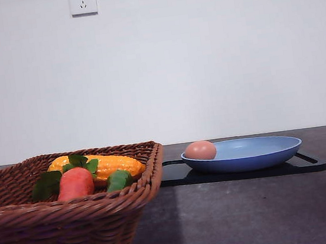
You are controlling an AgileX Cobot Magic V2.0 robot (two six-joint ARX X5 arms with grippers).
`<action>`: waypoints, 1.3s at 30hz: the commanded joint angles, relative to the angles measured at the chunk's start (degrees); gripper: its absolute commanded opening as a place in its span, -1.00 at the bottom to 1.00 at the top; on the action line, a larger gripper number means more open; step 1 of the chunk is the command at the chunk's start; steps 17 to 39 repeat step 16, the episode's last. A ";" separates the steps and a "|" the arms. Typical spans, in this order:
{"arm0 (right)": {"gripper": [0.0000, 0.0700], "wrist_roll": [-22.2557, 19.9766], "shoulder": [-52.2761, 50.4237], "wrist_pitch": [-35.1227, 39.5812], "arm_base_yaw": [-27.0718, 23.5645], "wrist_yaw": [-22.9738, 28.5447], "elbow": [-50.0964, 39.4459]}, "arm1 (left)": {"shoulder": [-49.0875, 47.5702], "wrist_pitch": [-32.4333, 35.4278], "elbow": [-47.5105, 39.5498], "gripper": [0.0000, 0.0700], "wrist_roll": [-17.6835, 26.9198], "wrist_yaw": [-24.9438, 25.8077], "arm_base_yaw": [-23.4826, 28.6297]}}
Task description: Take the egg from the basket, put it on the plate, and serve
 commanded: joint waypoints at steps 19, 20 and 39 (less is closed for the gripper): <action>-1.00 0.63 -0.17 0.58 -0.11 0.04 -0.35 | -0.13 -0.70 -1.33 -1.00 -0.13 0.04 0.13; -1.00 0.63 -0.17 0.58 -0.11 0.04 -0.35 | -0.13 -0.70 -1.33 -1.00 -0.13 0.04 0.13; -1.00 0.63 -0.17 0.58 -0.11 0.04 -0.35 | -0.13 -0.70 -1.33 -1.00 -0.13 0.04 0.13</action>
